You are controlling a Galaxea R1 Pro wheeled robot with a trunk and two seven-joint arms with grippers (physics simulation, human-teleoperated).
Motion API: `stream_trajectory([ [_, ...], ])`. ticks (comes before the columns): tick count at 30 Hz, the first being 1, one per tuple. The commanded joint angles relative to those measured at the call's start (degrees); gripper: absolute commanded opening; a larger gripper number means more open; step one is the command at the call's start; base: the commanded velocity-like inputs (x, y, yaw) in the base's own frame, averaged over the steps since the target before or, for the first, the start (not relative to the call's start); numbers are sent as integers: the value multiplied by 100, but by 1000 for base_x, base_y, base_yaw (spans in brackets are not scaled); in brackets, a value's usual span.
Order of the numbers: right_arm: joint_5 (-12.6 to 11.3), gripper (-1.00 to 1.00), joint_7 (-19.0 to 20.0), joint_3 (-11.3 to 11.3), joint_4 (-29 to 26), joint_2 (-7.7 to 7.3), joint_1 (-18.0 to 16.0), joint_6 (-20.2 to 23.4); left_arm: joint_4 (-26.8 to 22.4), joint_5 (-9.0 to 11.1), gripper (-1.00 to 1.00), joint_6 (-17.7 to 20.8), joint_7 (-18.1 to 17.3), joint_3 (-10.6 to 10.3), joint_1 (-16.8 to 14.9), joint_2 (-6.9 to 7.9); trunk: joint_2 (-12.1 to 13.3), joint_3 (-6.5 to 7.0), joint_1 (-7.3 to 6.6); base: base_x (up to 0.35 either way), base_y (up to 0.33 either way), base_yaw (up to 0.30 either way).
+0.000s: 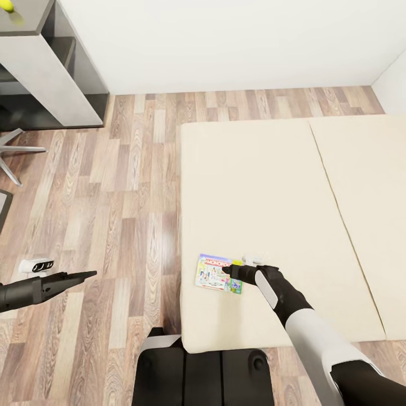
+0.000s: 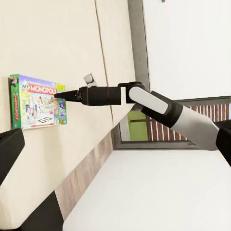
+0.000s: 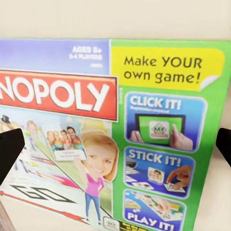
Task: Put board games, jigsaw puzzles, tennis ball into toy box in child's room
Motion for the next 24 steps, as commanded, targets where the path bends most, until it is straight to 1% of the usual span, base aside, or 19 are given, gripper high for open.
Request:
stream_trajectory([
  [1,5,100,8,3,-6,-1,-1,25,-1,0,100,61,-20,-2,-2,2,-9,-10,3,0,4,12],
  [14,-10,100,12,3,-15,7,-1,22,-1,0,100,61,-20,-2,-2,2,-9,-68,3,0,4,63],
  [24,-12,100,17,3,-15,1,-2,17,-1,0,100,61,-20,-2,-1,2,-9,-74,3,0,93,10],
])
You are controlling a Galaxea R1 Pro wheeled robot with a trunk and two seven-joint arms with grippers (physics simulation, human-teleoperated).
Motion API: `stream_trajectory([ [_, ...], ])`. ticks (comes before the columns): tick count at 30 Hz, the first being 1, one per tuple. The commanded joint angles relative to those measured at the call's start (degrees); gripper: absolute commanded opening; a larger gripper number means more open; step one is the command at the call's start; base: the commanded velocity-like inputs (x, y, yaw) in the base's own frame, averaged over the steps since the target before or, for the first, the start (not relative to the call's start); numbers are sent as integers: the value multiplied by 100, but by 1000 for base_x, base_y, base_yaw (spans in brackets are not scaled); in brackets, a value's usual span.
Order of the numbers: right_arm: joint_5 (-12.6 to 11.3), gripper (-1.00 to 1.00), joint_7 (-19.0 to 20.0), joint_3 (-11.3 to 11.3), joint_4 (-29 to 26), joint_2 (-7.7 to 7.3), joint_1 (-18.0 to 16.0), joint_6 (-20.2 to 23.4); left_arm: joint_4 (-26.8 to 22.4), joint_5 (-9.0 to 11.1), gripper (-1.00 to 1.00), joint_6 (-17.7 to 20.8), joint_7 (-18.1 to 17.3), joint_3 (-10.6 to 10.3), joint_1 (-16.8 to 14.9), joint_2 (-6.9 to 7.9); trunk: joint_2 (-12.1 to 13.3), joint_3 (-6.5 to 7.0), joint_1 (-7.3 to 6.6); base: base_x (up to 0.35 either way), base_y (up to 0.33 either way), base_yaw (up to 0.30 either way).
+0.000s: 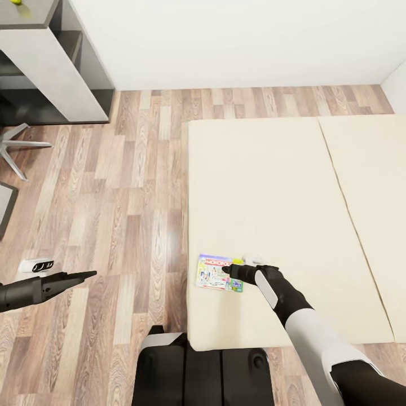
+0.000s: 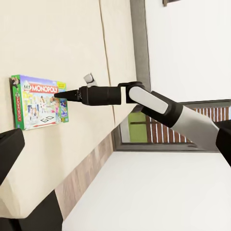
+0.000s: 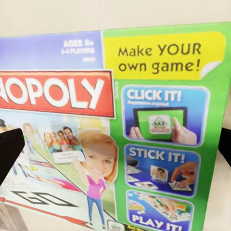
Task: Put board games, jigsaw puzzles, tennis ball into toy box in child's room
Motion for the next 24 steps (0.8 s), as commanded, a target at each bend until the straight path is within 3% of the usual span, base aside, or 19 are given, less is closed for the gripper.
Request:
stream_trajectory([
  [1,6,100,8,2,-6,-1,-1,25,-1,0,100,61,-20,-2,0,2,-9,-6,3,0,22,1],
  [24,4,100,8,1,-6,-3,-1,2,-1,5,100,61,-20,-2,-2,4,-9,-6,3,0,2,0],
])
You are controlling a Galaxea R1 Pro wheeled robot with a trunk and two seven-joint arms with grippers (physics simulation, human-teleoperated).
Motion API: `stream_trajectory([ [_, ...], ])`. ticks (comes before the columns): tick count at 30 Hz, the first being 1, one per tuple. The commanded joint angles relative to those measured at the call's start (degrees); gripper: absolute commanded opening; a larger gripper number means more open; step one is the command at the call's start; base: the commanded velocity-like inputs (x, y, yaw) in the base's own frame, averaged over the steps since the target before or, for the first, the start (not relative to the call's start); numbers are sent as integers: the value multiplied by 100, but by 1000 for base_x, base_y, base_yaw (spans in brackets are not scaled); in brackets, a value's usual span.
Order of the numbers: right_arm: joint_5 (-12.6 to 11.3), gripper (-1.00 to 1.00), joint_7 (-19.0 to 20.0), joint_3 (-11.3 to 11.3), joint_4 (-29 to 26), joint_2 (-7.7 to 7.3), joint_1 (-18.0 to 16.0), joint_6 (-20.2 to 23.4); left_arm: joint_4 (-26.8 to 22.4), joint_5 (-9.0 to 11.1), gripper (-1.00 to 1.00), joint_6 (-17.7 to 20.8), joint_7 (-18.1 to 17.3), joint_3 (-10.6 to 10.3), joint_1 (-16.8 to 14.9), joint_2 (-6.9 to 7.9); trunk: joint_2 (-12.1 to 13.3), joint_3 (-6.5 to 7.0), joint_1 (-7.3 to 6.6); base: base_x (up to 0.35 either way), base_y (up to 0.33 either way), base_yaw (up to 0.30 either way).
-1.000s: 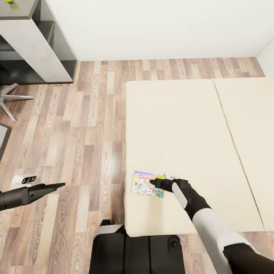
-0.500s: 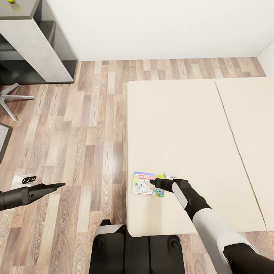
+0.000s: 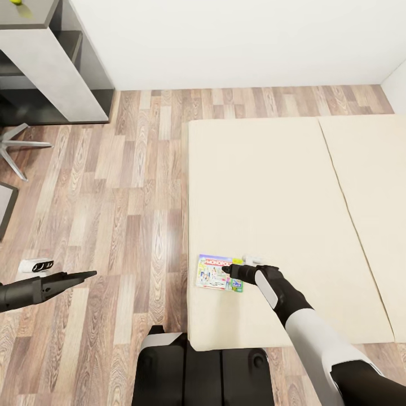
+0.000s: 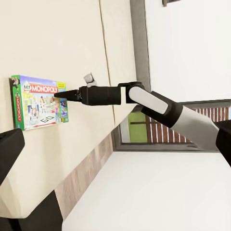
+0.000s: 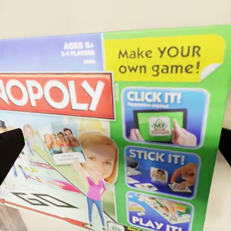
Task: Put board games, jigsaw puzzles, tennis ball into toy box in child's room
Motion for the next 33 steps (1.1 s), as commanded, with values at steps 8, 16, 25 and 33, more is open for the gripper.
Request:
stream_trajectory([
  [8,4,100,13,4,-6,-1,-1,37,-1,0,100,61,-20,-2,0,2,-9,-6,3,0,0,0],
  [16,4,100,9,4,-6,-1,-1,37,-1,-1,100,61,-20,-2,-2,1,-9,-6,3,0,0,0],
  [25,4,100,8,4,-6,-1,-1,39,-1,0,100,61,-20,-2,-2,1,-9,-6,3,0,0,0],
  [33,4,100,7,4,-6,-1,-1,39,-1,-3,100,61,-20,-2,-3,1,-9,-6,3,0,0,0],
])
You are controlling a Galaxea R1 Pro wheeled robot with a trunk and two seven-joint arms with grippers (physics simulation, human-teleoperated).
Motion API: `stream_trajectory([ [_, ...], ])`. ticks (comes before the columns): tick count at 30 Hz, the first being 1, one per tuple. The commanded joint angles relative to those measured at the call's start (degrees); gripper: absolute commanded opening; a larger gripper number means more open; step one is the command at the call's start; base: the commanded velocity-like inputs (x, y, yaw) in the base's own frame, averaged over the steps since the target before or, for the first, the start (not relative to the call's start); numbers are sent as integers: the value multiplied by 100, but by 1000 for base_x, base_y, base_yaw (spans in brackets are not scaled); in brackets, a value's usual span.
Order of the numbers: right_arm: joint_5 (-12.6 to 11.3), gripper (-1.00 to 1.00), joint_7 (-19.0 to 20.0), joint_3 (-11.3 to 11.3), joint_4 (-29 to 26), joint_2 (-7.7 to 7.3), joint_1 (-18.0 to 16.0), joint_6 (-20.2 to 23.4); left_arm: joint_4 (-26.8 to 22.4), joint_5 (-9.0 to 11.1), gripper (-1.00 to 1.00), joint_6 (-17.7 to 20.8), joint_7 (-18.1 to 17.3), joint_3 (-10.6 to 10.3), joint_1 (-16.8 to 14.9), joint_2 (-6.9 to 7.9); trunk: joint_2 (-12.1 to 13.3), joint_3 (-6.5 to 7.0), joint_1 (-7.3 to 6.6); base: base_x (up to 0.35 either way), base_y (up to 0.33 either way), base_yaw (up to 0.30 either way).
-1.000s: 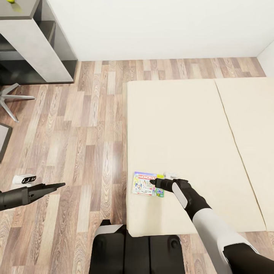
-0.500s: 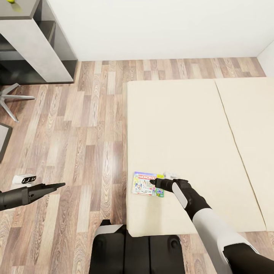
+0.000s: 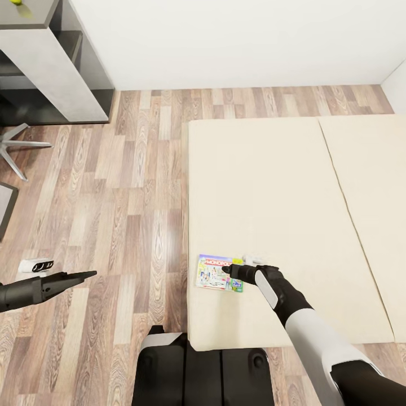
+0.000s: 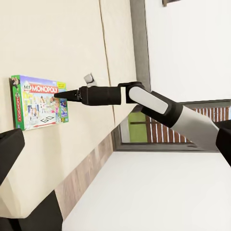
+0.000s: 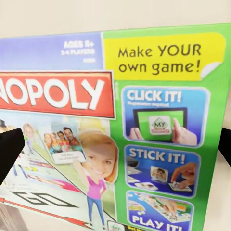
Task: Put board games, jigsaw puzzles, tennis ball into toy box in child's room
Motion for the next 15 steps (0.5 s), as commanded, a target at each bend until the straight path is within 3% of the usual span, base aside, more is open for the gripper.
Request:
stream_trajectory([
  [1,5,100,8,3,-6,-1,-1,25,-1,0,100,61,-20,-2,-1,2,-9,-6,3,0,0,0],
  [15,5,100,9,3,-6,-1,-1,18,-1,0,100,61,-20,-2,-1,2,-9,-6,3,-10,39,0],
])
